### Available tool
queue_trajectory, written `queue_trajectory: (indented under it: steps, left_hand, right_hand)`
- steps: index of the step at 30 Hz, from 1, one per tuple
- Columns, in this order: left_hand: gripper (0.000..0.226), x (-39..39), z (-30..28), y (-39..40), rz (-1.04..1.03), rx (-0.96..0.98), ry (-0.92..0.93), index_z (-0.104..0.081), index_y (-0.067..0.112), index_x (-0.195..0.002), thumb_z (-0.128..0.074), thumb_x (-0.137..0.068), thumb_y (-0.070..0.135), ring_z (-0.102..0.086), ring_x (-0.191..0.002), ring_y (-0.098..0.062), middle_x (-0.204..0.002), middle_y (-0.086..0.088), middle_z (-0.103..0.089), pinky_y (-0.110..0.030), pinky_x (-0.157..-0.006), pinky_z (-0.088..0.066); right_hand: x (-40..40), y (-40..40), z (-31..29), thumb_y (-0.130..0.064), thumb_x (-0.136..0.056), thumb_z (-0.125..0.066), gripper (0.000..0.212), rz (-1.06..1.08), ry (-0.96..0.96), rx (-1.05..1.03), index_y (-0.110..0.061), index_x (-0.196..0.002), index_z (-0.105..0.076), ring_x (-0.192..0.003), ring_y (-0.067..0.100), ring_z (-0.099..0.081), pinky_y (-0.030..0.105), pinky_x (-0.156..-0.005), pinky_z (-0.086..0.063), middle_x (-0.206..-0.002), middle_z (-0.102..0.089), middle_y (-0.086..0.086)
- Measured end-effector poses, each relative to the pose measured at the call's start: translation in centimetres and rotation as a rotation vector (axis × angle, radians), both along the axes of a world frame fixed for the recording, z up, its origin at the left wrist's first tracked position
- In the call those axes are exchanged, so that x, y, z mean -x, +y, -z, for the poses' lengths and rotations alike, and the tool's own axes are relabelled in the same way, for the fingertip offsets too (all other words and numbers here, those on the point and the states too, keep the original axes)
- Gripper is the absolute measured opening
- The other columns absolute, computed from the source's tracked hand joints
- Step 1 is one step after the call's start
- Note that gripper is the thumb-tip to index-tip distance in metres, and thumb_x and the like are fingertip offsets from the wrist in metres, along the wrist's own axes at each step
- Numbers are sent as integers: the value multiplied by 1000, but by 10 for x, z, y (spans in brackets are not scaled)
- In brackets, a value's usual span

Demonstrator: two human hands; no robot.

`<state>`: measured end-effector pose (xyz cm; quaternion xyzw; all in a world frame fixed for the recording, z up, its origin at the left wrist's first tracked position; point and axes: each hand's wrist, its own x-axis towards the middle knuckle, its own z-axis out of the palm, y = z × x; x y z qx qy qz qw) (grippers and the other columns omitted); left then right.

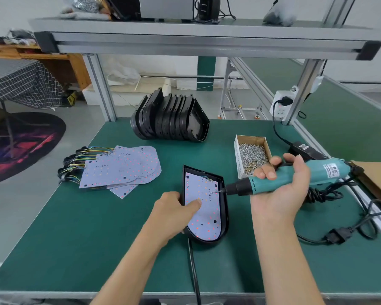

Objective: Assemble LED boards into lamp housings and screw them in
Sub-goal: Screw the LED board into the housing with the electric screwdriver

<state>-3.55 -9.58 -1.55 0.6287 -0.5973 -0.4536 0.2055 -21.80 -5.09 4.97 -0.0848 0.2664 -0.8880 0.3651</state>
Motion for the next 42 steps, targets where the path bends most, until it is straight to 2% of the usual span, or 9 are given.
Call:
queue_trajectory:
  steps: [4, 8, 10, 12, 16, 21, 23, 27, 42]
  left_hand:
    - [38, -1, 11, -3, -30, -23, 128, -64, -2, -91, -68, -78, 34, -45, -60, -18, -67, 2, -56, -28, -60, -37]
    - [14, -5, 16, 3, -84, -15, 391, -77, 14, -89, -74, -86, 27, -71, -82, -24, -88, -3, -79, -37, -82, -55]
    - [7, -6, 17, 5, -121, 5, 432, -78, 16, -94, -72, -93, 19, -74, -93, -30, -95, -4, -80, -42, -90, -57]
    - [7, -7, 18, 6, -143, 50, 426, -78, 16, -93, -70, -94, 17, -72, -85, -29, -93, -5, -79, -39, -84, -58]
    - [10, -9, 13, 9, -166, 156, 420, -73, 18, -85, -70, -90, 26, -58, -64, -9, -78, 1, -73, -22, -64, -49]
    - [32, -9, 0, 10, -171, 294, 305, -67, 11, -87, -60, -80, 41, -51, -62, -13, -79, -7, -69, -33, -62, -47]
    - [31, -11, -3, 9, -180, 340, 264, -67, 11, -88, -60, -82, 41, -49, -59, -12, -75, -4, -68, -29, -58, -45]
    - [25, -12, -4, 8, -201, 396, 221, -61, 9, -79, -64, -88, 32, -36, -49, -8, -56, 12, -49, -15, -43, -33]
    - [22, -10, -10, 8, -217, 390, 202, -62, 14, -76, -66, -90, 30, -39, -47, -8, -53, 14, -51, -15, -42, -33]
  right_hand:
    - [5, -1, 11, -29, -101, -54, 18, -49, -1, 84, -20, -86, -59, -51, 10, -39, 23, -54, -39, -78, -56, -2]
    - [1, -1, 15, -30, -98, -56, 21, -73, 47, 102, -21, -81, -63, -49, 11, -40, 24, -54, -40, -77, -57, -1]
    - [-4, 1, 14, -30, -98, -56, 21, -92, 92, 98, -22, -80, -63, -49, 12, -39, 26, -55, -38, -77, -57, -1]
    - [-10, 2, 15, -30, -98, -55, 20, -102, 138, 91, -21, -81, -61, -48, 13, -39, 26, -56, -37, -77, -57, 0]
    - [-20, 4, 15, -25, -97, -54, 16, -87, 238, 55, -16, -85, -56, -44, 14, -40, 25, -53, -37, -74, -58, 3]
    - [-26, 4, 13, -22, -96, -53, 16, -73, 291, 64, -8, -100, -48, -41, 15, -41, 25, -51, -37, -73, -58, 7]
    - [-28, 4, 12, -22, -96, -54, 22, -68, 308, 75, -6, -109, -46, -41, 15, -41, 25, -51, -38, -73, -57, 8]
    - [-32, 4, 9, -25, -92, -58, 31, -66, 324, 106, -6, -113, -44, -41, 15, -42, 25, -51, -38, -73, -59, 6]
    - [-38, 4, 7, -27, -88, -63, 16, -89, 354, 144, -15, -90, -52, -38, 15, -45, 24, -51, -40, -73, -61, 5]
